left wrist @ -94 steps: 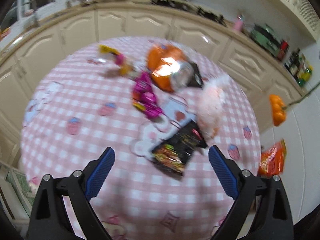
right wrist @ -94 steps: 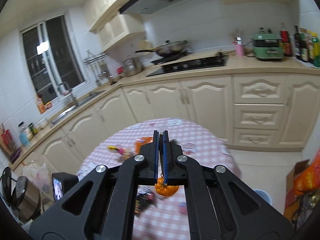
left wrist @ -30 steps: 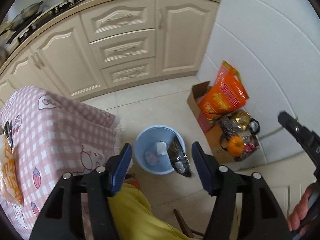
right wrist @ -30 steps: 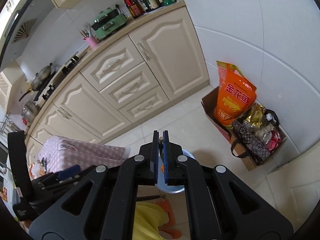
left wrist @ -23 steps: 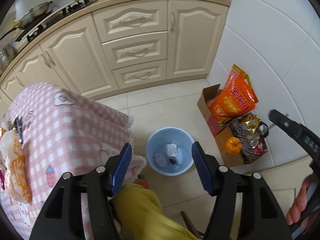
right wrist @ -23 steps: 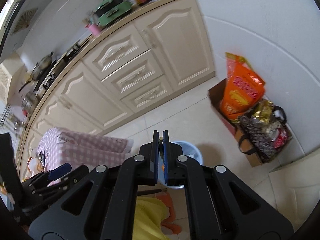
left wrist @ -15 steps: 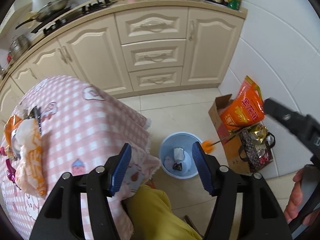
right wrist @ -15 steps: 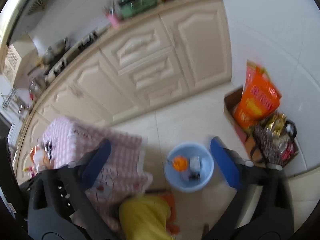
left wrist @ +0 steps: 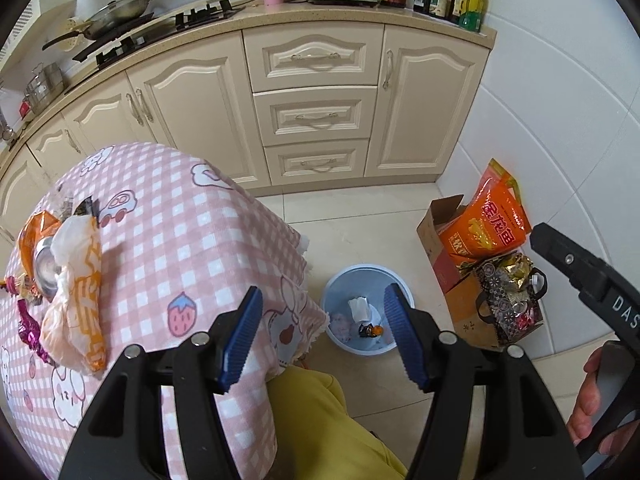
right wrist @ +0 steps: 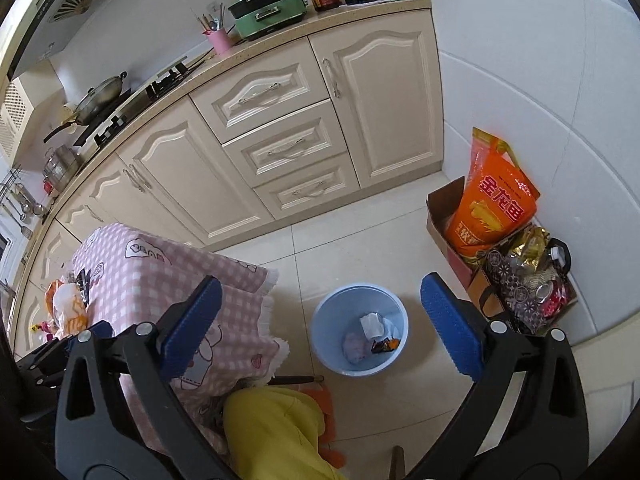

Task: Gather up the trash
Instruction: 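Return to the table and grasp the white-orange plastic bag with the left tool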

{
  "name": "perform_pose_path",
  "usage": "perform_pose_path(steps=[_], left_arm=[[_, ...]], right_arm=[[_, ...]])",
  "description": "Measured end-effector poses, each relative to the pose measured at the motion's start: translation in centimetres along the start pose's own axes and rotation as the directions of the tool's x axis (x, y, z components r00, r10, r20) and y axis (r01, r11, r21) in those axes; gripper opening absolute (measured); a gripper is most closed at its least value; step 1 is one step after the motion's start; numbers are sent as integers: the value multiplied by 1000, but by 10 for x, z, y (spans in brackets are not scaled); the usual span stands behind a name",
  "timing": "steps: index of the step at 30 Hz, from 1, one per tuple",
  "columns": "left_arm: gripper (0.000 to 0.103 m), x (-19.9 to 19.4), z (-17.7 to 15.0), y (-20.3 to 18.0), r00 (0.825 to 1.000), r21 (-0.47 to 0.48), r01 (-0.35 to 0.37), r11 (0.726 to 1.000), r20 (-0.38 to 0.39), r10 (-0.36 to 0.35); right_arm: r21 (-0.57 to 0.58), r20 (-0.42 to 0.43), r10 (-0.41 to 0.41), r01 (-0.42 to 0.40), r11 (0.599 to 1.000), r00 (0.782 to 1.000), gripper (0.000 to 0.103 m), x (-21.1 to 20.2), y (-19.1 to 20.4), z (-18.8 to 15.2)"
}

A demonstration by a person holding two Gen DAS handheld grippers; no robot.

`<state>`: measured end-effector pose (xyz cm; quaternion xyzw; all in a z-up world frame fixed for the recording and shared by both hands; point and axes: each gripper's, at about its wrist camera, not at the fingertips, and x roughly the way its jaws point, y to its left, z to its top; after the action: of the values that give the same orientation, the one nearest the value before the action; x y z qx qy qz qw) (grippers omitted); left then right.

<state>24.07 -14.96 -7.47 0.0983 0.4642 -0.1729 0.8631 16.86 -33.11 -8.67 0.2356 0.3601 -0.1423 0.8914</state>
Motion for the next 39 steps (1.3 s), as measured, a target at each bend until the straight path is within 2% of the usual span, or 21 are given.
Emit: perform_pose_path(steps=[8, 19, 32, 39], left_arm=[[65, -15, -13, 22, 1000, -51, -20, 998, 12, 21], [71, -37, -35, 78, 998, -173, -62, 983, 22, 67], [77, -58, -56, 155, 987, -341, -142, 929, 25, 160], [78, -55, -52, 186, 987, -403, -135, 905, 24, 158]], right_arm=[[-20, -23, 21, -22, 1000, 1000, 98, -6, 16, -11], [-115, -69, 76, -83, 990, 995, 98, -5, 67, -30], [-233, -115, 129, -153, 960, 985, 98, 0, 130, -41], [-267, -130, 136, -166, 949, 982, 98, 9, 155, -37]])
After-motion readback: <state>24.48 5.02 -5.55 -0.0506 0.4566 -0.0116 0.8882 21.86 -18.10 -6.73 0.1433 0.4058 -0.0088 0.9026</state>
